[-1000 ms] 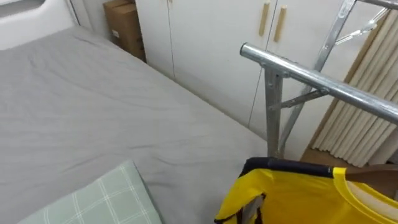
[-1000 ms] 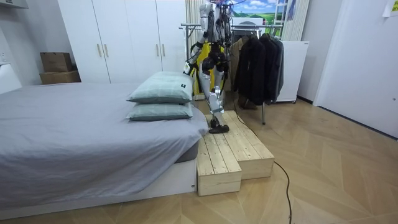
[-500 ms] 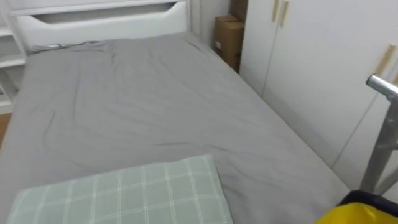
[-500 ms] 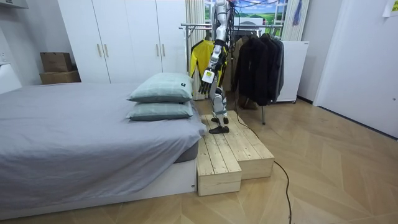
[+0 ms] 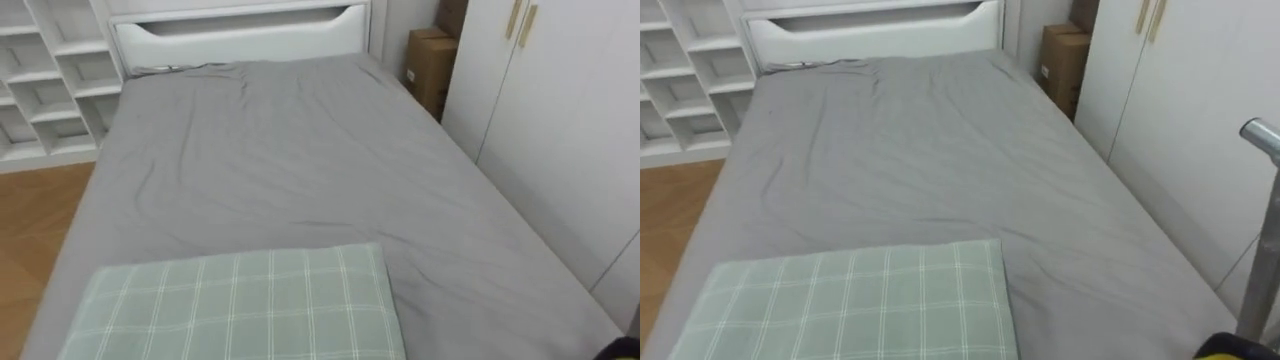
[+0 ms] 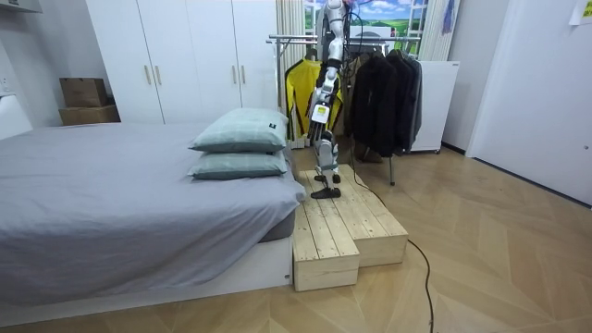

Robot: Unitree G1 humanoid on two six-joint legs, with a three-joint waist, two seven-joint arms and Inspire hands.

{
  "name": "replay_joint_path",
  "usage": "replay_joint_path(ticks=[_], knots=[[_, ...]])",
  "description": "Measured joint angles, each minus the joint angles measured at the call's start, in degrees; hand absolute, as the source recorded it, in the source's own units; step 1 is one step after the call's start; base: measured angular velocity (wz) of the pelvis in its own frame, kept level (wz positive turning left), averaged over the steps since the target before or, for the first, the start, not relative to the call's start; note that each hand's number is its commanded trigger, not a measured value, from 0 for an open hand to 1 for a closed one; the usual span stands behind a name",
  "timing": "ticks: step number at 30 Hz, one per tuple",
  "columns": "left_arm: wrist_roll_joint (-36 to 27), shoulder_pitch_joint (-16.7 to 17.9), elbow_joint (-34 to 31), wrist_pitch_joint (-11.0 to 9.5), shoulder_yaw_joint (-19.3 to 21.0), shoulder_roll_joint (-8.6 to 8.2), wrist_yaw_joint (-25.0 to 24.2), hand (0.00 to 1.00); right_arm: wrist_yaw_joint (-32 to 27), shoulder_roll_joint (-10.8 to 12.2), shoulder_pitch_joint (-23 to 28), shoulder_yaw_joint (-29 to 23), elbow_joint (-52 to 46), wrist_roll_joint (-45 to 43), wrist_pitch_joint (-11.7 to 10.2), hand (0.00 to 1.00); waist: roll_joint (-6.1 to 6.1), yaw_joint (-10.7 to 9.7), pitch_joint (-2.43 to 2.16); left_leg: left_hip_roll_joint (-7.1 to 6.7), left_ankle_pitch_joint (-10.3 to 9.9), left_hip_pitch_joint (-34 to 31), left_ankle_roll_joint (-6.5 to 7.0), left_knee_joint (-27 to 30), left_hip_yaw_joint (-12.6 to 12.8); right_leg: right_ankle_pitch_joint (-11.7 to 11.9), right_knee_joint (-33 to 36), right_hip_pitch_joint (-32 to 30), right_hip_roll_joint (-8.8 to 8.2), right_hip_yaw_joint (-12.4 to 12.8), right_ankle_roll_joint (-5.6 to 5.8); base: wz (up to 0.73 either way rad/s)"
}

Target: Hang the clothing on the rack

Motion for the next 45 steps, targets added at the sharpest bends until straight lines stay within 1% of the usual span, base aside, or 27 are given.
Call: replay_joint_path(ticks=[4, 6, 8, 11, 12, 13, 14, 15, 18, 26, 29, 34, 37, 42, 45], knots=[[-0.1, -0.4, 0.1, 0.0, 0.0, 0.09, -0.2, 0.0, 1.2, 0.0, 0.0, 0.5, 0.4, 0.5, -0.7, 0.0, -0.27, 0.1, 0.1, -0.23, 0.0, -0.4, -0.03, -0.2, -0.5, 0.0, -0.3, 0.1, -0.04, -0.1, 0.02, 0.13], [0.1, -0.3, 0.1, 0.3, 0.0, 0.14, -0.5, 0.0, 1.8, 0.0, 0.3, 0.3, 0.9, 1.6, -0.8, 0.0, -0.58, -0.2, 0.18, -0.65, 0.0, -0.7, -0.05, -0.3, -1.8, 0.0, -0.9, 0.5, -0.07, -0.3, 0.02, 0.25], [0.1, -0.2, 0.1, 0.6, 0.0, 0.23, -0.7, 0.0, 2.4, 0.0, 0.5, -0.1, 1.6, 3.0, -0.7, 0.0, -0.47, -0.5, 0.4, -0.81, 0.0, -0.7, -0.05, -0.3, -2.3, 0.0, -0.8, 0.7, -0.05, -0.1, 0.02, 0.23], [0.1, -0.2, 0.1, 1.6, 0.0, 0.26, -1.1, 0.0, 3.0, 0.0, 1.0, -0.6, 2.5, 6.1, -0.2, 0.0, -0.42, -0.6, 0.42, -0.94, 0.0, -0.9, -0.04, -0.3, -3.0, 0.0, -0.6, 0.8, -0.05, -0.1, -0.01, 0.16], [0.1, -0.3, 0.1, 1.9, 0.0, 0.29, -1.3, 0.0, 3.0, 0.0, 1.3, -0.6, 2.5, 6.6, -0.2, 0.0, -0.12, -0.5, 0.32, -0.94, 0.0, -0.9, -0.04, -0.3, -3.1, 0.0, -0.5, 0.8, -0.04, 0.0, -0.04, 0.09], [0.1, -0.3, 0.1, 2.0, 0.0, 0.31, -1.4, 0.0, 3.0, 0.0, 1.4, -0.6, 2.5, 6.7, -0.2, 0.0, -0.08, -0.5, 0.3, -0.94, 0.0, -0.9, -0.04, -0.2, -3.1, 0.0, -0.5, 0.8, -0.04, 0.1, -0.05, 0.0], [0.1, -0.3, 0.1, 2.3, 0.0, 0.35, -1.6, 0.0, 3.0, 0.1, 1.3, -0.6, 2.5, 7.0, -0.2, 0.0, -0.12, -0.5, 0.38, -0.94, 0.0, -0.7, -0.04, -0.2, -3.1, 0.0, -0.5, 0.8, -0.04, 0.2, -0.08, 0.0], [0.1, -0.4, 0.2, 2.6, 0.0, 0.38, -1.9, 0.0, 3.0, 0.1, 1.3, -0.5, 2.6, 7.2, -0.2, 0.0, 0.11, -0.4, 0.41, -0.94, 0.0, -0.5, -0.04, -0.4, -3.1, 0.0, -0.5, 1.0, -0.02, 0.4, -0.09, -0.04], [-0.1, -0.8, 0.2, 2.6, -0.2, 0.25, -2.3, 0.0, 3.2, 0.0, 1.3, 0.0, 2.6, 8.1, -0.2, 0.0, 0.48, -0.2, 0.44, -0.97, 0.0, -0.3, -0.04, -1.0, -3.0, 0.0, -0.5, 1.0, 0.06, 1.4, -0.09, -0.01], [-0.3, -2.0, 0.2, 2.6, -1.5, -0.02, -2.5, 0.0, 4.4, -0.4, 0.7, 0.6, 2.8, 8.4, -0.3, 0.0, 1.1, -0.5, 0.53, -0.99, 0.0, -0.3, -0.04, -1.0, -3.1, 0.0, -0.5, 1.0, 0.08, 1.5, -0.09, 0.0], [-0.3, -2.2, 0.2, 2.6, -2.3, 0.03, -2.4, 0.0, 4.9, -0.6, 0.7, 0.9, 2.8, 8.4, -0.3, 0.0, 1.11, -0.5, 0.53, -1.01, 0.0, -0.3, -0.04, -1.0, -3.2, 0.0, -0.5, 1.0, 0.08, 1.4, -0.09, 0.0], [-0.5, -2.2, 0.2, 2.7, -2.4, 0.12, -2.5, 0.0, 4.9, -0.6, 0.8, 1.0, 2.8, 8.6, -0.1, 0.0, 0.89, -0.6, 0.61, -1.05, 0.0, -0.3, -0.04, -1.0, -3.3, 0.0, -0.5, 1.1, 0.07, 1.4, -0.09, 0.0], [-1.1, -2.2, 0.2, 3.2, -2.4, 0.35, -3.4, 0.0, 4.9, -0.6, 0.7, 1.0, 2.8, 8.9, 1.0, 0.0, 0.7, -0.6, 0.7, -1.07, 0.0, -0.3, -0.04, -1.0, -3.3, 0.0, -0.5, 1.2, 0.07, 1.4, -0.09, 0.0], [-1.1, -2.2, 0.2, 3.3, -2.3, 0.35, -3.6, 0.0, 4.7, -0.6, 0.6, 1.0, 2.8, 8.9, 1.5, 0.0, 0.52, -0.6, 0.83, -1.12, 0.0, -0.2, -0.03, -1.0, -3.6, 0.0, -0.5, 1.3, 0.07, 1.4, -0.09, 0.0], [-1.1, -2.2, 0.2, 3.4, -2.4, 0.34, -3.7, 0.0, 4.7, -0.6, 0.2, 1.0, 2.8, 8.9, 1.8, 0.0, 0.52, -0.6, 0.83, -1.16, 0.0, -0.2, -0.03, -1.0, -3.7, 0.0, -0.5, 1.4, 0.07, 1.4, -0.08, 0.0]])
